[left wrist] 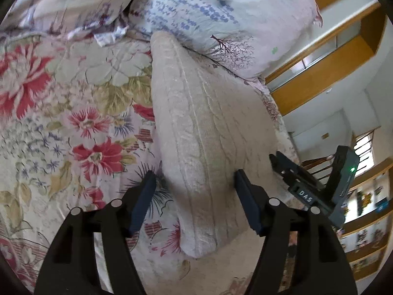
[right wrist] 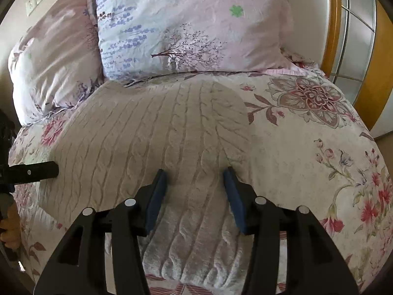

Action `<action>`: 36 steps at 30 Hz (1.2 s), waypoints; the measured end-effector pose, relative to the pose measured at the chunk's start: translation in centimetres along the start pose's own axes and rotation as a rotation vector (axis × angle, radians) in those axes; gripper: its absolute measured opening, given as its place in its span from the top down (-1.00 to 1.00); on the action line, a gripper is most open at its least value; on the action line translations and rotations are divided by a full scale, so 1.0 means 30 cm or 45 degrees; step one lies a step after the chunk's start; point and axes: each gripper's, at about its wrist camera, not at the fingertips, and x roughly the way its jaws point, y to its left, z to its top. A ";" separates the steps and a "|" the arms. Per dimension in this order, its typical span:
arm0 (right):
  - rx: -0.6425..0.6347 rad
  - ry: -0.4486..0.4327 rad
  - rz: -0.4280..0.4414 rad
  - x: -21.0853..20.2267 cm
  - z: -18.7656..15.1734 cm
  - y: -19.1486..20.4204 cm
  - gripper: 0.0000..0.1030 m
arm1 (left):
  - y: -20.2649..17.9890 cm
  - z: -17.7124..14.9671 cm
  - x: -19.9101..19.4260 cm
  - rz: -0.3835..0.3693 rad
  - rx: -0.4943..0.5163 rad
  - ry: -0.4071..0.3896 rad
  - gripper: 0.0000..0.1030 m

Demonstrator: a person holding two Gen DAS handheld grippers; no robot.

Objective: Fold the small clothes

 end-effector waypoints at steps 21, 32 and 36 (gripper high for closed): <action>0.235 0.076 0.132 -0.111 0.001 -0.095 -0.23 | -0.062 0.049 0.004 0.158 0.176 -0.028 -0.49; 0.617 0.210 0.377 0.044 0.122 -0.263 -0.38 | 0.064 0.181 0.054 -0.068 -0.103 0.059 -0.49; 0.674 0.248 0.406 0.096 0.126 -0.289 -0.40 | 0.076 0.194 0.091 -0.109 -0.139 0.082 -0.49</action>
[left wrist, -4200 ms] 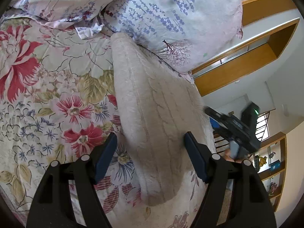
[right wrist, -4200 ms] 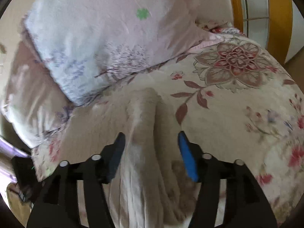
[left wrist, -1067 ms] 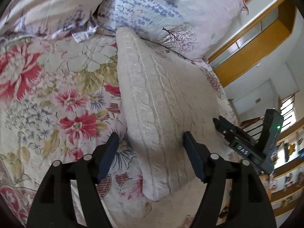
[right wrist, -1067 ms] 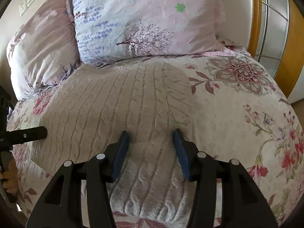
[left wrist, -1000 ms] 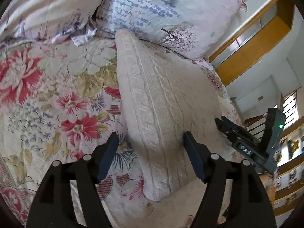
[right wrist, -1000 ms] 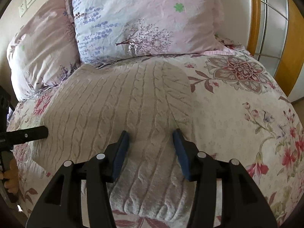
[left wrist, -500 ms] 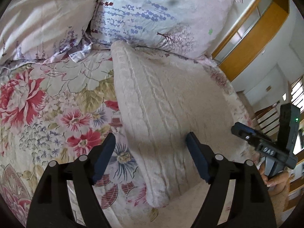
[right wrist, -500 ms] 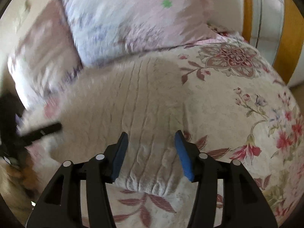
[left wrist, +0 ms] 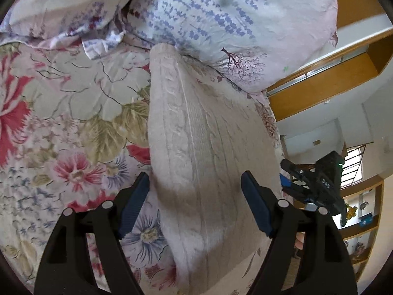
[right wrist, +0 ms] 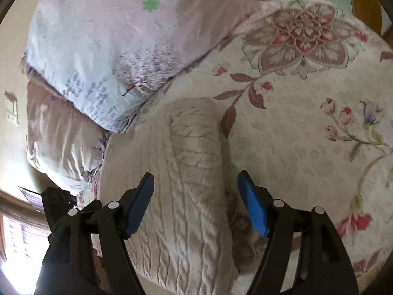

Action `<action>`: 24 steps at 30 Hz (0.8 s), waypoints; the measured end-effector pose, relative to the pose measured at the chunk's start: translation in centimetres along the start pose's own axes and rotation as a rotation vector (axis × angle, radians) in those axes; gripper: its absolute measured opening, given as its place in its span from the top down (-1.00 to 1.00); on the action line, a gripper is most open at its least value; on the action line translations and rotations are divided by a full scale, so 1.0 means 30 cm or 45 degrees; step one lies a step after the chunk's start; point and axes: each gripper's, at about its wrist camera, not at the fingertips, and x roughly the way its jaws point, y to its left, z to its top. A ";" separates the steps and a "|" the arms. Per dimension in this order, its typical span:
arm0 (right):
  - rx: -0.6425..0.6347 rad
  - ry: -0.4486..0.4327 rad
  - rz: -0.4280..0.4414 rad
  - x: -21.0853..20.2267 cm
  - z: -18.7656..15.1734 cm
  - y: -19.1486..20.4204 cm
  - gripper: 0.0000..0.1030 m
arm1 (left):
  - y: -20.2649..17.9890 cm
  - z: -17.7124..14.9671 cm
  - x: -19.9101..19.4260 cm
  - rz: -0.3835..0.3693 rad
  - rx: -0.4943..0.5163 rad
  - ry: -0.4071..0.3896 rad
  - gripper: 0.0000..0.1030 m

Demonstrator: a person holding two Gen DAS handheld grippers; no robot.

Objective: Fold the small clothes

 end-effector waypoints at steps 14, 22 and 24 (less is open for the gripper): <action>-0.029 0.100 0.216 0.093 0.003 -0.016 -0.23 | 0.003 0.016 0.063 -0.087 -0.050 0.005 -0.37; -0.069 0.054 0.268 0.097 -0.033 0.011 0.37 | 0.024 -0.010 0.047 -0.110 -0.065 -0.023 0.11; -0.072 0.022 0.269 0.074 -0.046 0.033 0.41 | 0.018 -0.014 0.022 -0.134 -0.060 -0.031 0.24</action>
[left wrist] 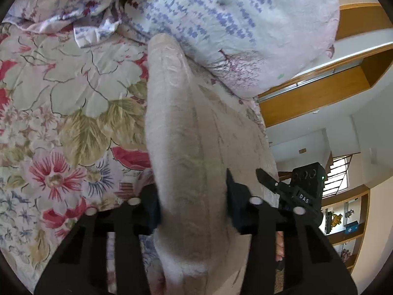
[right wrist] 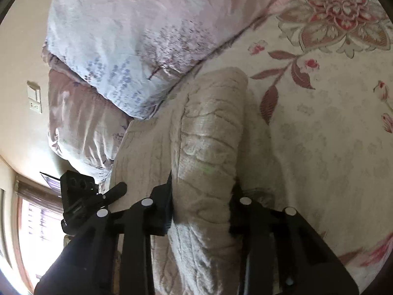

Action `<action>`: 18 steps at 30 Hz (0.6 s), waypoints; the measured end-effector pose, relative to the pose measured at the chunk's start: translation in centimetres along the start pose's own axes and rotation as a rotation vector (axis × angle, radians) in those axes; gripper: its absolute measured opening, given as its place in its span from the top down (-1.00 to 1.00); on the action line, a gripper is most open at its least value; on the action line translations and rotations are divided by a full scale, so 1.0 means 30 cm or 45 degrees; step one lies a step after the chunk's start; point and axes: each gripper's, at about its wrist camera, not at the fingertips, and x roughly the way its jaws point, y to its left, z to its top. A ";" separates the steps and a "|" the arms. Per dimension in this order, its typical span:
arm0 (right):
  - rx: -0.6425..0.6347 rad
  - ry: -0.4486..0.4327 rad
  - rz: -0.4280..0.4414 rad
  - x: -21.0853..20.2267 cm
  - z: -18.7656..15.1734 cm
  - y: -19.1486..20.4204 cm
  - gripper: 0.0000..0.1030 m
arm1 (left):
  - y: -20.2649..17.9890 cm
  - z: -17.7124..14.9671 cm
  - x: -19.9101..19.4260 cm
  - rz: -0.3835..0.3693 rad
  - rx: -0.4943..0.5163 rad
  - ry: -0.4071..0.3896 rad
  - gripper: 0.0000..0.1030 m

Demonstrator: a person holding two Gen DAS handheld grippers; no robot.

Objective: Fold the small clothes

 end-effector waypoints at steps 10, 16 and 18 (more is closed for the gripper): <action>-0.128 -0.039 0.148 0.030 -0.096 0.248 0.44 | 0.031 -0.040 -0.274 -0.040 -0.005 -0.063 0.29; -0.314 -0.045 0.149 0.176 -0.170 0.433 0.44 | 0.121 -0.058 -0.497 0.033 -0.016 -0.180 0.26; -0.331 -0.007 0.114 0.248 -0.180 0.452 0.44 | 0.189 -0.061 -0.534 0.071 -0.058 -0.205 0.24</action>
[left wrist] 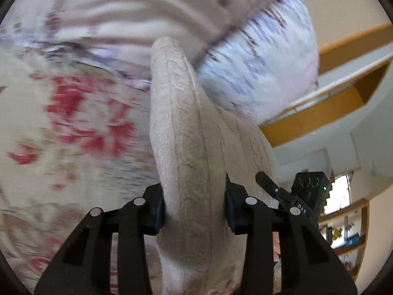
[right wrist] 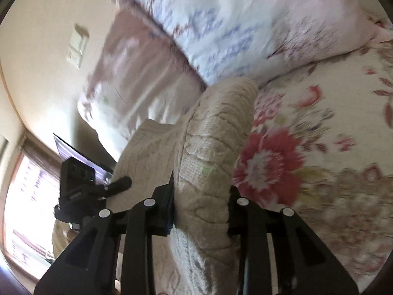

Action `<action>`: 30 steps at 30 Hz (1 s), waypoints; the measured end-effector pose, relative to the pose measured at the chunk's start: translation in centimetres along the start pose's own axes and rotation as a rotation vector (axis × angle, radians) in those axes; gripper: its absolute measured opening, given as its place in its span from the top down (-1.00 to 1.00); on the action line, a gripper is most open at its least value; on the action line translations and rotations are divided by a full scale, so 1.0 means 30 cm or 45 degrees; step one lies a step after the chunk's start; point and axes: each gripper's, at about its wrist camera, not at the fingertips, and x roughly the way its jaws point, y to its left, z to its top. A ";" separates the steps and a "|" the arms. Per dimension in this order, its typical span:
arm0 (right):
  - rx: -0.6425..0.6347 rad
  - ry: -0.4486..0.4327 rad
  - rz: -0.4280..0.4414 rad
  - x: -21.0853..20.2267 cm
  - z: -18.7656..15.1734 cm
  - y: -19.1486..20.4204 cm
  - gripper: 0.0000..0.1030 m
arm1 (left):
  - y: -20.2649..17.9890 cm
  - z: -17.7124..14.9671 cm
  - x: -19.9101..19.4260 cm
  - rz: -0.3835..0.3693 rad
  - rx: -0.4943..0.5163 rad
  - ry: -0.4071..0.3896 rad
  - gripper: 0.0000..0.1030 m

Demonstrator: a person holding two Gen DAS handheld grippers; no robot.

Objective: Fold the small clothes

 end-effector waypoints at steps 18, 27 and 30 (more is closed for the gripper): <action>0.014 0.020 -0.180 0.042 0.039 -0.051 0.79 | 0.025 -0.088 -0.140 0.249 0.275 -0.263 -0.08; -0.081 0.026 -0.474 0.102 0.061 -0.045 0.80 | -0.062 -0.148 -0.050 0.509 0.491 -0.200 -0.09; -0.134 -0.023 -0.513 0.035 0.046 0.000 0.54 | -0.048 -0.159 -0.048 0.538 0.479 -0.185 -0.10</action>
